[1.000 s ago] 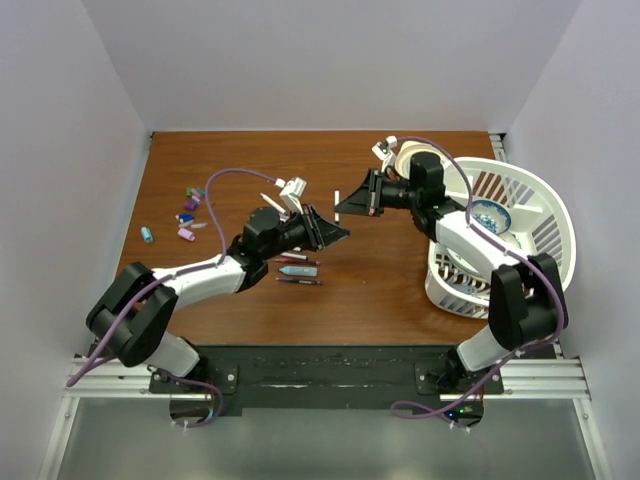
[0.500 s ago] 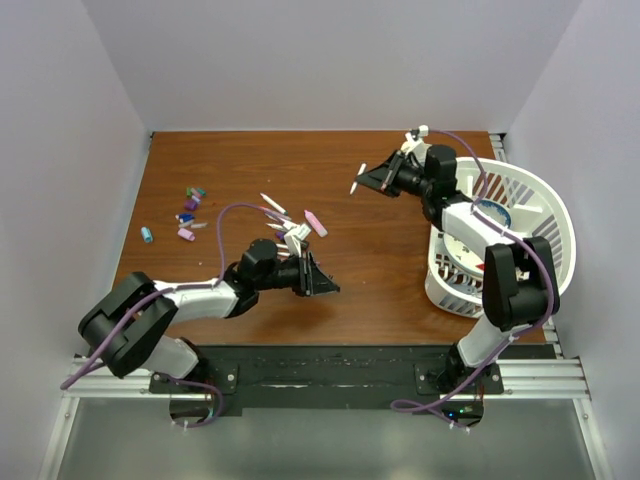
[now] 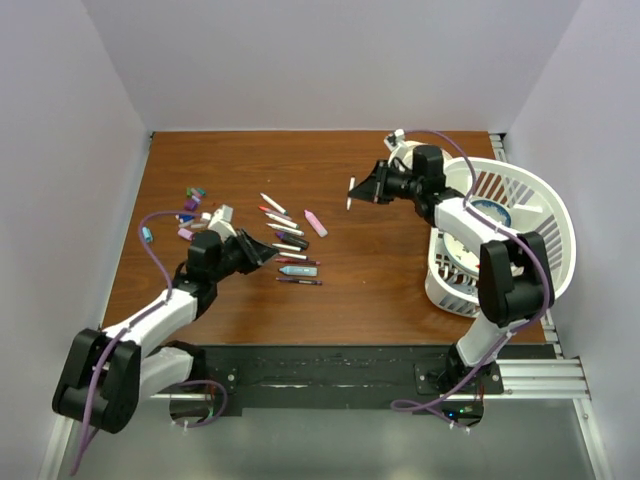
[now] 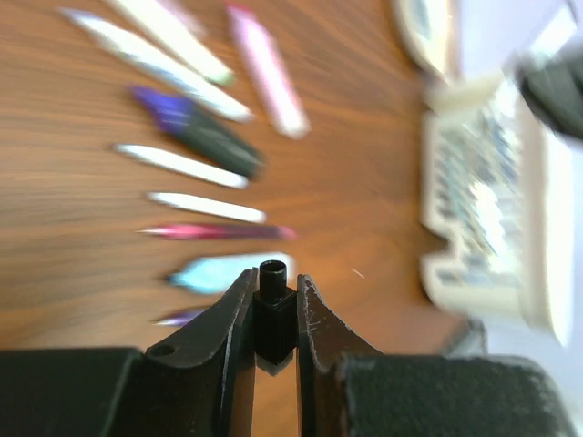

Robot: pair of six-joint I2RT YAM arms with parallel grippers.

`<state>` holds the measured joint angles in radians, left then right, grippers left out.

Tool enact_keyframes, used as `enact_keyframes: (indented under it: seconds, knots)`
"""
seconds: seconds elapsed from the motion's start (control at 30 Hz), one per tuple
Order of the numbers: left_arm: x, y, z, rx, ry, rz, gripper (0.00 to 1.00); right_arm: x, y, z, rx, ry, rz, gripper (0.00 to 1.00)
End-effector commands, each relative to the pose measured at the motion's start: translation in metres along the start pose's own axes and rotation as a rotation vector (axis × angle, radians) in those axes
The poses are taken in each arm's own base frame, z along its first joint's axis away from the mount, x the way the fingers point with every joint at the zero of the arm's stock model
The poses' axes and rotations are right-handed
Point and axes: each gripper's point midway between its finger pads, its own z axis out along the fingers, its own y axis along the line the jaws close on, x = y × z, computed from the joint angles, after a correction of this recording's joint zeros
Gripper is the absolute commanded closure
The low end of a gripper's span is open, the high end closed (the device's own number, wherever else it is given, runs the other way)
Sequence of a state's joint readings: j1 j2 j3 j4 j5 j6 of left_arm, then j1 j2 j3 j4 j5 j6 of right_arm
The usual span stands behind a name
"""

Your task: Open the pen caps

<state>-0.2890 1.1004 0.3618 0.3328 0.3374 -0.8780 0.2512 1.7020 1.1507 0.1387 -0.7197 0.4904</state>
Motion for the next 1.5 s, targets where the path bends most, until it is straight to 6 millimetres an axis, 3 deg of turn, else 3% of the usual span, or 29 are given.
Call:
enact_keyframes:
  seconds: [0.0, 0.27, 0.43, 0.57, 0.73, 0.87, 0.9, 1.07, 1.2, 1.37, 1.4, 1.47]
  knots:
    - [-0.038, 0.071, -0.017, -0.391, -0.15, -0.068, 1.0, 0.021, -0.002, 0.007, -0.048, 0.102, -0.07, 1.0]
    - [-0.096, 0.128, -0.048, -0.574, -0.415, -0.241, 0.99, 0.042, -0.002, 0.019, -0.078, 0.166, -0.05, 1.0]
    - [-0.115, 0.164, -0.049, -0.652, -0.443, -0.327, 0.89, 0.045, -0.001, 0.021, -0.097, 0.178, -0.037, 1.0]
    - [-0.133, 0.18, -0.049, -0.73, -0.486, -0.342, 0.84, 0.049, 0.0, 0.023, -0.11, 0.19, -0.02, 1.0]
    - [-0.15, 0.193, -0.045, -0.758, -0.503, -0.384, 0.66, 0.05, -0.002, 0.024, -0.106, 0.194, -0.013, 1.0]
    - [-0.152, 0.201, -0.048, -0.78, -0.495, -0.412, 0.51, 0.05, -0.004, 0.023, -0.091, 0.199, -0.014, 1.0]
    - [-0.153, 0.201, -0.048, -0.78, -0.497, -0.412, 0.42, 0.051, -0.005, 0.024, -0.088, 0.206, -0.015, 1.0]
    - [-0.157, 0.194, -0.054, -0.758, -0.518, -0.407, 0.35, 0.057, -0.011, 0.026, -0.07, 0.228, -0.013, 1.0]
    - [-0.166, 0.171, -0.056, -0.676, -0.522, -0.368, 0.31, 0.064, -0.015, 0.029, -0.051, 0.272, -0.044, 1.0]
    - [-0.178, 0.117, -0.052, -0.452, -0.467, -0.202, 0.21, 0.079, -0.012, 0.038, -0.043, 0.356, -0.117, 1.0]
    - [-0.181, 0.092, -0.05, -0.349, -0.447, -0.149, 0.19, 0.085, -0.016, 0.041, -0.024, 0.377, -0.129, 1.0]
    - [-0.177, 0.063, -0.048, -0.22, -0.387, -0.049, 0.16, 0.093, -0.01, 0.046, -0.02, 0.431, -0.184, 1.0]
